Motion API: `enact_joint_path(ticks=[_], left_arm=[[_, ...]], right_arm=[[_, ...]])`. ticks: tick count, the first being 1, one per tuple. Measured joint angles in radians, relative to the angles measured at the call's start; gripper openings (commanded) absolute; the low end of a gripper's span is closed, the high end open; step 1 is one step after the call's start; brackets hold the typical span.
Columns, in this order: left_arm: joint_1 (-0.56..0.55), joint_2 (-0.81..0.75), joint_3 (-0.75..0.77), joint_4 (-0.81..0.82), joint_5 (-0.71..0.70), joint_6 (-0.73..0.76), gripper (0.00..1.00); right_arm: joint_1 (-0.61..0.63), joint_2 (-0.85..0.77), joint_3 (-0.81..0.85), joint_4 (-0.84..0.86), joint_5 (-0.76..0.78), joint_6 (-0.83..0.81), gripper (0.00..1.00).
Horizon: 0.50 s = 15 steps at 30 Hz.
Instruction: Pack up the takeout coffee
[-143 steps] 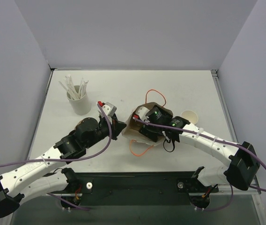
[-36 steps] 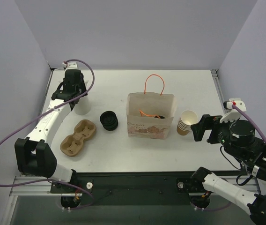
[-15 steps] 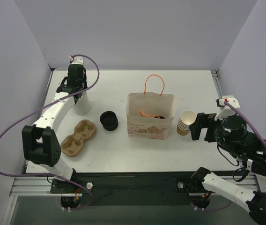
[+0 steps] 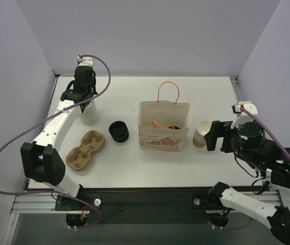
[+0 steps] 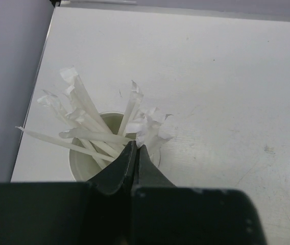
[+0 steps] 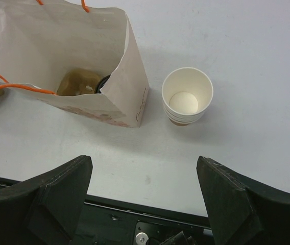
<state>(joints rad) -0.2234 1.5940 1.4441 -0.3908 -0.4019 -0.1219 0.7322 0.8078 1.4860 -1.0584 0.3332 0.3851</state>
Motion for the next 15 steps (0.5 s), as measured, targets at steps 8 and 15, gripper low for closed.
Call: enact_joint_path(ticks=[8,15], left_arm=[[-0.105,-0.140,0.056,-0.068,-0.089,0.016,0.00],[-0.191,-0.246,0.127,-0.129,-0.144,0.060,0.00]], right_arm=[[0.000,0.008,0.013,0.000,-0.001,-0.020,0.86],[0.000,0.009,0.035,-0.001,-0.001,-0.031,0.86]])
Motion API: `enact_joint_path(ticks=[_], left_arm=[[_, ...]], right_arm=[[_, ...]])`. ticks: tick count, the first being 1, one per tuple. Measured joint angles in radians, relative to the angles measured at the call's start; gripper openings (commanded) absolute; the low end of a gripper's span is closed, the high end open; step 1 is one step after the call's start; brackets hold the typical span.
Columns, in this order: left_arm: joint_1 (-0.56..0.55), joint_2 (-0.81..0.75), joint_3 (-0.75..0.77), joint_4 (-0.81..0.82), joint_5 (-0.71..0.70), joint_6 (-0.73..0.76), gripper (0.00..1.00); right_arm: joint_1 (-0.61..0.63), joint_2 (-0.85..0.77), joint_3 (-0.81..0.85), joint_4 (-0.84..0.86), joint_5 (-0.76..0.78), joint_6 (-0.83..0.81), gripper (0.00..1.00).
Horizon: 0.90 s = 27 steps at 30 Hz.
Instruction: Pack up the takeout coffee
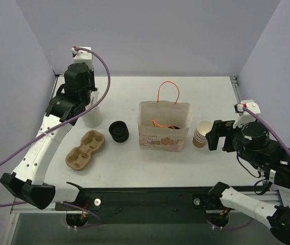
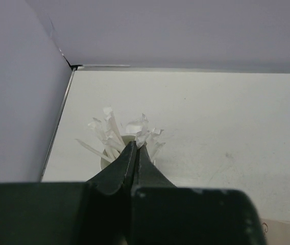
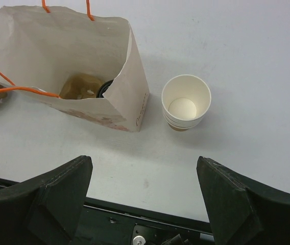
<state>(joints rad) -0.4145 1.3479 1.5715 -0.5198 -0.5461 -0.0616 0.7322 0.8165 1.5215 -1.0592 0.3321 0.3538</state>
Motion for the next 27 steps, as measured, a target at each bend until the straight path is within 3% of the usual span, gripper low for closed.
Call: enact_joint_path(ticks=[8,17,22,27], left_arm=[[-0.011,-0.076,0.082,-0.016,0.036,0.031,0.00],[-0.053,-0.076,0.310,0.000,0.346,-0.068,0.00],[-0.135,-0.086,0.295,0.067,0.505,-0.214,0.00],[-0.271,-0.092,0.177,0.114,0.559,-0.283,0.00]], right_arm=[[0.000,0.001,0.012,0.000,-0.007,-0.005,0.87],[0.000,0.008,0.025,0.002,-0.007,-0.012,0.87],[0.000,0.007,0.025,0.002,-0.006,-0.011,0.87],[0.000,0.008,0.026,0.001,-0.007,-0.016,0.87]])
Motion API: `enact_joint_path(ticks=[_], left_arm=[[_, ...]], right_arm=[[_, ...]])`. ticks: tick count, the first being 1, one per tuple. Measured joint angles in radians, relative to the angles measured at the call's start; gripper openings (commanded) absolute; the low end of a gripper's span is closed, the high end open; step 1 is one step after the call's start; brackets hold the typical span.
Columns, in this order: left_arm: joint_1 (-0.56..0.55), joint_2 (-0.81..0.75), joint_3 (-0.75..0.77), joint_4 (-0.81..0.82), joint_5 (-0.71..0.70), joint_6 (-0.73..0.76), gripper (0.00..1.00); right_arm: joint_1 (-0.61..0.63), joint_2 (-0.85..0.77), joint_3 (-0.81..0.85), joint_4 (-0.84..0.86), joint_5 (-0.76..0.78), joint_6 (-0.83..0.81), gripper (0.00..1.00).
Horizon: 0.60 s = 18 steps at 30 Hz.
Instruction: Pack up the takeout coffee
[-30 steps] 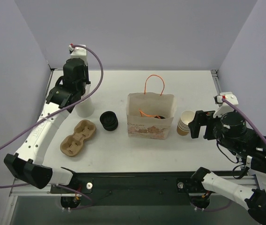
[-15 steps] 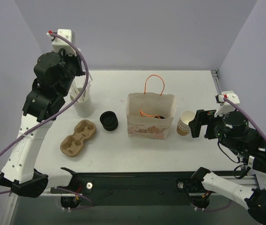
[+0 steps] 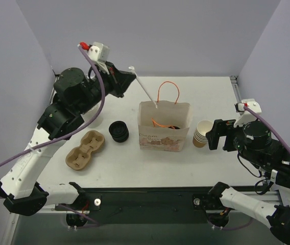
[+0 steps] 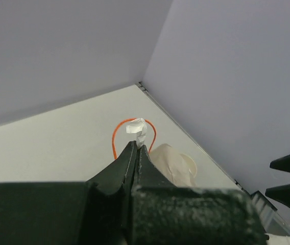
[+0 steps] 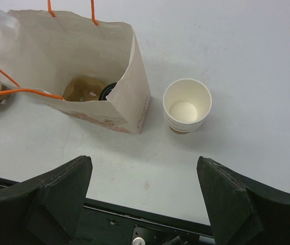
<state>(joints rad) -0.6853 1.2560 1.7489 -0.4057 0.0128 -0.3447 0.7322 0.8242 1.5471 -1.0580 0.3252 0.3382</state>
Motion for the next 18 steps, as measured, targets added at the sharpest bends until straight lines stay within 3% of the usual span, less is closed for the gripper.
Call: enact_joint_path(ticks=[7,13,14,15,18], left_arm=[[-0.074,0.000,-0.179,0.008,0.006,-0.025,0.00],[-0.107,0.030,-0.285,0.006,-0.035,0.040,0.01],[-0.106,0.039,-0.288,0.006,-0.044,0.048,0.10],[-0.105,0.050,-0.291,0.006,-0.055,0.060,0.31],[-0.100,0.075,-0.296,-0.011,-0.073,0.089,0.69]], right_arm=[[0.000,0.001,0.007,0.000,0.000,-0.001,0.87],[0.000,-0.004,0.003,0.000,0.000,0.014,0.87],[0.000,-0.005,0.000,0.000,0.000,0.020,0.87],[0.000,-0.007,-0.005,-0.001,0.000,0.027,0.87],[0.000,-0.013,-0.029,-0.002,0.000,0.044,0.87]])
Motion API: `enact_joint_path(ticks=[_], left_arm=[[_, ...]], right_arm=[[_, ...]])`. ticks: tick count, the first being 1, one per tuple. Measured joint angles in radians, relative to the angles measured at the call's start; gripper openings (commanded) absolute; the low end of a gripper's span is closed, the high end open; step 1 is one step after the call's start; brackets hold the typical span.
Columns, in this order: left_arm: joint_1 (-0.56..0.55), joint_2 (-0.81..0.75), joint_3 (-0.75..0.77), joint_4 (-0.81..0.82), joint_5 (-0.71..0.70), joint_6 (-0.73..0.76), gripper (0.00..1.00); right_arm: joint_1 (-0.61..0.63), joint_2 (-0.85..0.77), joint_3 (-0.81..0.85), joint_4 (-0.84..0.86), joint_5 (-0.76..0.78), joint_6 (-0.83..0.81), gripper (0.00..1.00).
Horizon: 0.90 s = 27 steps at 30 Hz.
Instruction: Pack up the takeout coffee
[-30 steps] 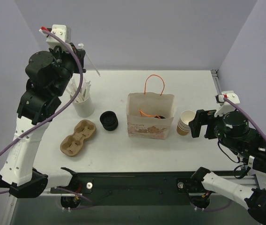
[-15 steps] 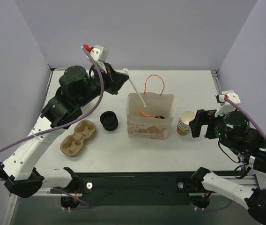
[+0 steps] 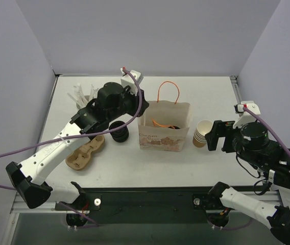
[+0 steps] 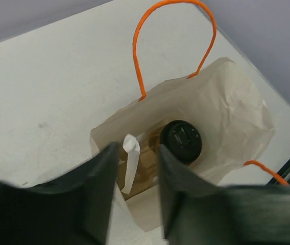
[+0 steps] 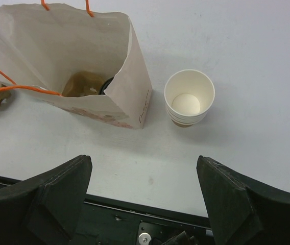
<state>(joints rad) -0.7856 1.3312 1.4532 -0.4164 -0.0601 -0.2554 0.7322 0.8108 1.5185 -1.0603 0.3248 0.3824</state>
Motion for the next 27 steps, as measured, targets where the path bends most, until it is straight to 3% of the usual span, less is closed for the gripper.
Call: enact_joint_path(ticks=[1,4,6,7,18,27], left_arm=[[0.000,0.003,0.000,-0.009,-0.004,0.007,0.79],[0.000,-0.002,-0.001,-0.040,-0.018,0.025,0.90],[0.000,-0.015,-0.001,-0.068,-0.026,0.037,0.91],[0.000,-0.027,-0.001,-0.082,-0.029,0.041,0.91],[0.000,-0.308,-0.159,-0.064,-0.036,0.034,0.97],[0.000,-0.360,-0.254,-0.047,-0.029,0.029,0.97]], right_arm=[[0.000,0.000,-0.007,-0.003,0.000,0.008,0.89],[0.000,0.002,-0.013,-0.016,0.009,0.029,0.90],[0.000,0.002,-0.012,-0.023,0.012,0.045,0.91],[0.000,0.003,-0.011,-0.025,0.011,0.050,1.00],[0.000,0.116,0.035,-0.042,-0.019,0.166,1.00],[0.000,0.133,0.014,-0.043,0.001,0.228,1.00]])
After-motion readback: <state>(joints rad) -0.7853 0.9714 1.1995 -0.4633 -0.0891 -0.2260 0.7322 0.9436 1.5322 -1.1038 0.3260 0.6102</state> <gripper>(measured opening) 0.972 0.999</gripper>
